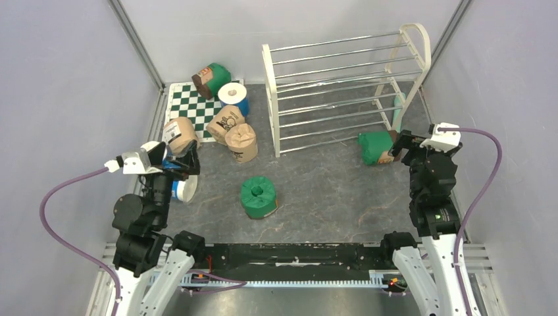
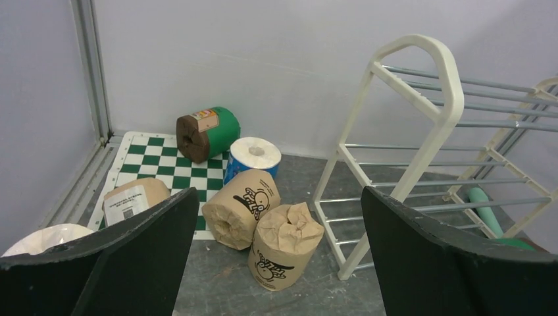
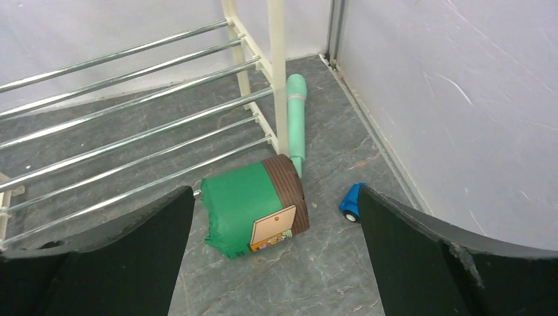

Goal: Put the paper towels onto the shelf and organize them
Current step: Pick up the paper towel from the center of the board.

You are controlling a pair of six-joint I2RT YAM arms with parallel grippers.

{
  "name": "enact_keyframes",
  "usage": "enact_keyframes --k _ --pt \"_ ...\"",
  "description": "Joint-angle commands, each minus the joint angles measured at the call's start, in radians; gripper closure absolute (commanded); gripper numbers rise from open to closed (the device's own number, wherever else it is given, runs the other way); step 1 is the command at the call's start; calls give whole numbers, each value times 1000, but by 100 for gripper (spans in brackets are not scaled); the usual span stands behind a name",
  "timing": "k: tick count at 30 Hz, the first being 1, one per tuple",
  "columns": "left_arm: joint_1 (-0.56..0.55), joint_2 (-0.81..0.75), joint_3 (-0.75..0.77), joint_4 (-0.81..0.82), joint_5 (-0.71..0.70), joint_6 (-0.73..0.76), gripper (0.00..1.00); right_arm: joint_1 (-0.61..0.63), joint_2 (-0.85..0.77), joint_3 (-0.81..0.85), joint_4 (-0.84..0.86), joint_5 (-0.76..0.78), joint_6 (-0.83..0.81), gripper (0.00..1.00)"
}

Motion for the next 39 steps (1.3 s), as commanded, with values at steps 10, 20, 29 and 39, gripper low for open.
enact_keyframes --k 10,20,29,39 --pt "-4 50 18 -31 25 4 0 9 84 10 -8 -210 -8 2" --pt "-4 107 15 -130 64 -90 0 18 205 9 -44 -492 7 2" --pt "-4 198 -30 -182 141 -136 0 298 323 -35 -8 -455 22 2" --pt "-4 199 -48 -161 70 -71 0 703 526 30 59 -309 -49 2"
